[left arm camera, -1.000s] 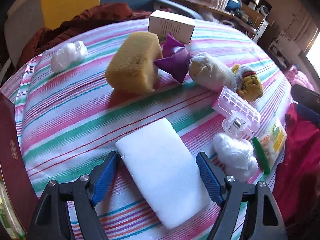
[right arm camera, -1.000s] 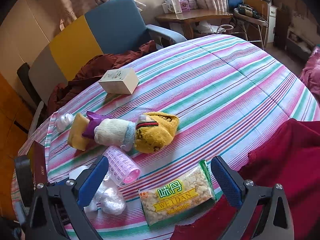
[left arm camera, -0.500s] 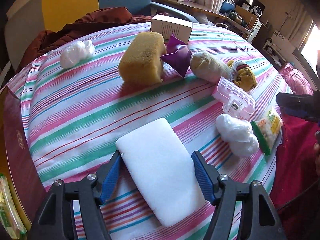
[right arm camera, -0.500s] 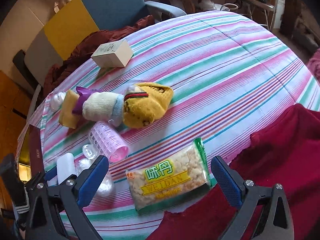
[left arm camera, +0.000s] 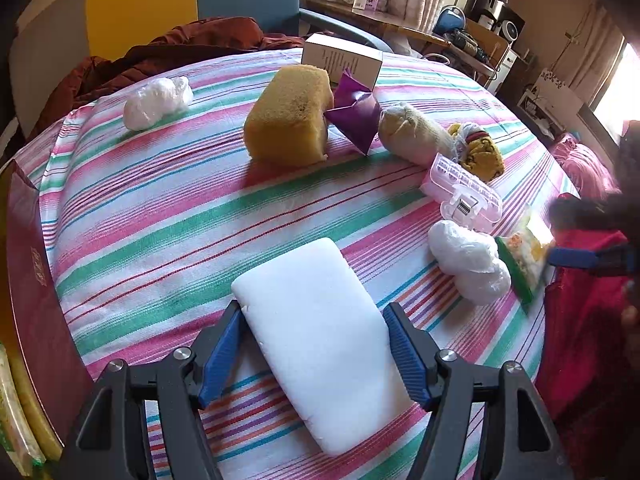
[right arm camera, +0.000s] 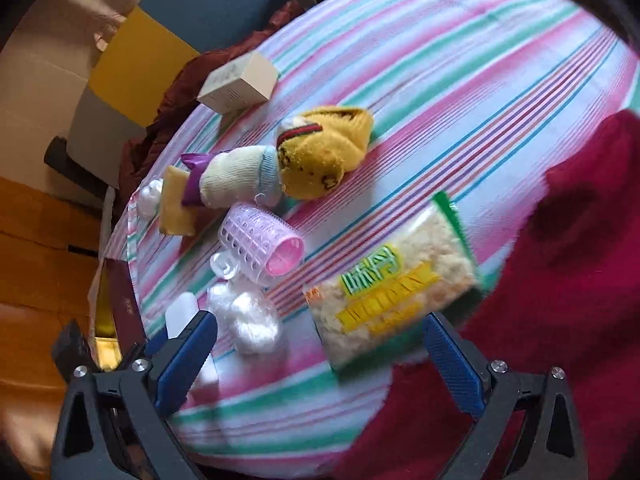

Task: Organize objects
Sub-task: 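Grasp the white foam block with the left tool while the right tool grasps another WEIDAN packet, then carry the foam block and WEIDAN packet over the tray and release the packet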

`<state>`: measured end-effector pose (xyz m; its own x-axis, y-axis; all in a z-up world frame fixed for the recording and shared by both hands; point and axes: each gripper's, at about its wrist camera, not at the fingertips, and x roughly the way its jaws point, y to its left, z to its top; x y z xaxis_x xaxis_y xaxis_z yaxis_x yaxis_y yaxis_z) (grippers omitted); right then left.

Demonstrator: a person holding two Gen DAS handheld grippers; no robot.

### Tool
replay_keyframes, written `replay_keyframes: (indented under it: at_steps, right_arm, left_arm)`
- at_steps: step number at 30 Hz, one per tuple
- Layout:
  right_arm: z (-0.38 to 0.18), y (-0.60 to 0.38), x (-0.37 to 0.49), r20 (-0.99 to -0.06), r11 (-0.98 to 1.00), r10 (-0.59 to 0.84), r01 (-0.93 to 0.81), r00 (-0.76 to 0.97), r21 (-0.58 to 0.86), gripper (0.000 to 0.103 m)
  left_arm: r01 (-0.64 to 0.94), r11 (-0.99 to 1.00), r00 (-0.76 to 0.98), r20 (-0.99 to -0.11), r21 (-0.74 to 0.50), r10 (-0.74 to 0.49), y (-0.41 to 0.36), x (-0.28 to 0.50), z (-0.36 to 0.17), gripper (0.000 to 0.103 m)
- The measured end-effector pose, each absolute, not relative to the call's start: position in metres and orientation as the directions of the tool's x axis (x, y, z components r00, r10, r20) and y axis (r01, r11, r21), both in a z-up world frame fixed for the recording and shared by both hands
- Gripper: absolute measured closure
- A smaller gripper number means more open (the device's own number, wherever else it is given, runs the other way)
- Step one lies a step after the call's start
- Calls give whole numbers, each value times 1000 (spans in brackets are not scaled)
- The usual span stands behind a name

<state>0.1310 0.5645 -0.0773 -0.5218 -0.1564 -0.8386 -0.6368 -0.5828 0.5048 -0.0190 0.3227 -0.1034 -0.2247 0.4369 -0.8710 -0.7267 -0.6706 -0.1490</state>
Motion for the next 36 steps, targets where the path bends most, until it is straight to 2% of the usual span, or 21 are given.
replay_keyframes:
  at_steps: [3,6,8,11,16,19,20,22,29,36]
  right_arm:
    - [-81,572,120,-840,-578,-121,-650,-529,493,0]
    - [-82,572,115,-880,-615,-45,-682,-472,397,3]
    - [-85,568,115,-906,-638,-2,-698,-423,327,13]
    - [-85,563,112,-923,-667,49,-700,-382,255,22]
    - [-88,557,103,-923,-696,66,-681,-379,230,18]
    - [-84,553,101,-931,-739,146,-662,-334,122,52]
    - [-83,552,102,-931,-741,149,-662,-333,118,54]
    - [-81,553,105,-928,-737,151,-665,-341,124,56]
    - [-46,555,123,-870,-729,209,-664,-447,165,57]
    - [-13,529,119,-804,-793,182,-568,-566,220,57]
  left_arm:
    - [-726,-669,-223,-868,-156,444,324,-19,-104,32]
    - [-725,-667,-217,-864,-170,455,324,-21,-105,31]
    - [-723,-668,-214,-862,-177,460,324,-21,-105,31]
    - [-726,-667,-219,-861,-170,459,326,-20,-105,31]
    - [-730,-666,-235,-861,-150,452,329,-18,-106,31]
    - [-731,-666,-236,-862,-147,449,328,-18,-105,34]
    - [-730,-668,-236,-863,-146,447,327,-18,-104,35]
    - [-720,-672,-222,-860,-172,459,321,-19,-100,38]
    - [-721,-660,-244,-814,-212,527,296,-12,-71,39]
    - [-698,-676,-302,-759,-235,576,261,-5,-38,38]
